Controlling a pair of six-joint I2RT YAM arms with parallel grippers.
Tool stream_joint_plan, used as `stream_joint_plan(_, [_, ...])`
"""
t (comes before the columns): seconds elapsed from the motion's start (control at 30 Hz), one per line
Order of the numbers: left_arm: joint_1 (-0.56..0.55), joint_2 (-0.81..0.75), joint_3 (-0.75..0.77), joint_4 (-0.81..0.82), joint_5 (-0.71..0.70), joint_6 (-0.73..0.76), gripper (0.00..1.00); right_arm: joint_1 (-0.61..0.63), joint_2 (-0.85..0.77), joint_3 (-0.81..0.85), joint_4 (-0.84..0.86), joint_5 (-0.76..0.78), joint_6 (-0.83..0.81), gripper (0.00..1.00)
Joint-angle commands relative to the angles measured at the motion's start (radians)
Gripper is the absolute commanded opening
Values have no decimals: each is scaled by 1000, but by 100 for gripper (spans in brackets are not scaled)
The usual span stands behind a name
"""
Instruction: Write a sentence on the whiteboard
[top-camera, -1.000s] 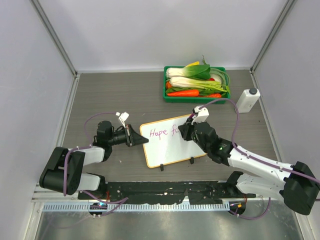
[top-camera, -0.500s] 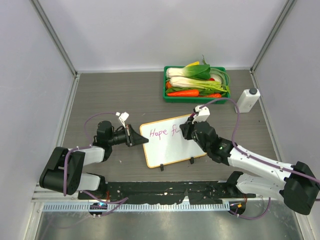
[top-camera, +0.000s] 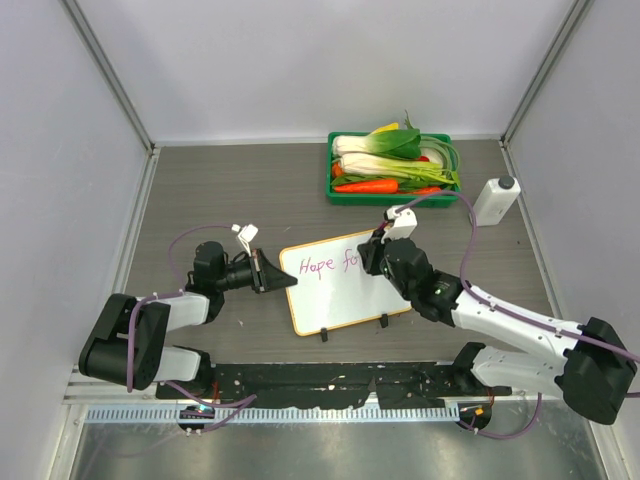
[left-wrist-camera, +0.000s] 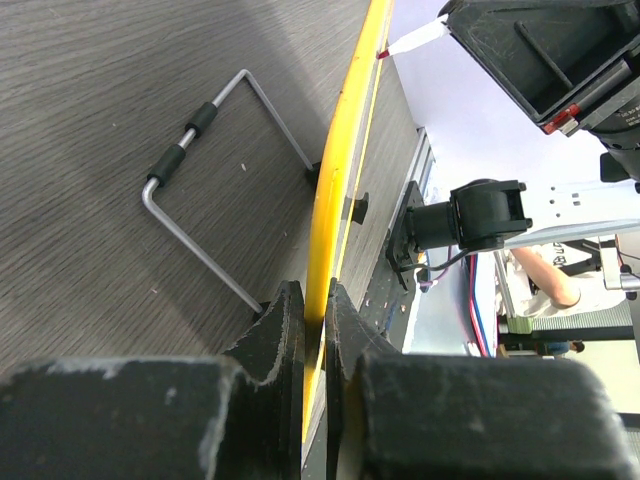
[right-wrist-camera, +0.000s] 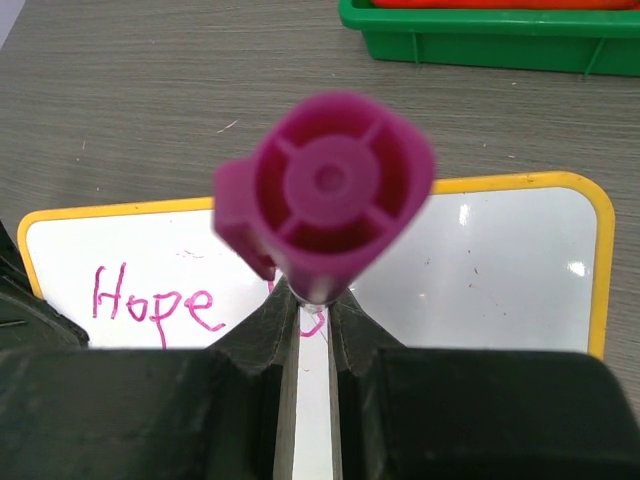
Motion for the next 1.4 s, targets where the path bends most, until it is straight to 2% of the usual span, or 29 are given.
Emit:
stream_joint_plan(0.0, [-1, 8, 8, -57, -82, 41, 0, -5, 21, 42, 35, -6, -14, 1])
stream_joint_plan(0.53, [0, 8, 10, -57, -82, 43, 0, -17, -57, 8, 31, -17, -5, 1])
stream_joint_plan(1.0, [-1, 7, 8, -56, -79, 43, 0, -38, -19, 2, -11, 6, 10, 2])
stream_joint_plan(1.37, [0, 10, 10, -57, -82, 43, 0, -40, -53, -39, -48, -12, 9, 1])
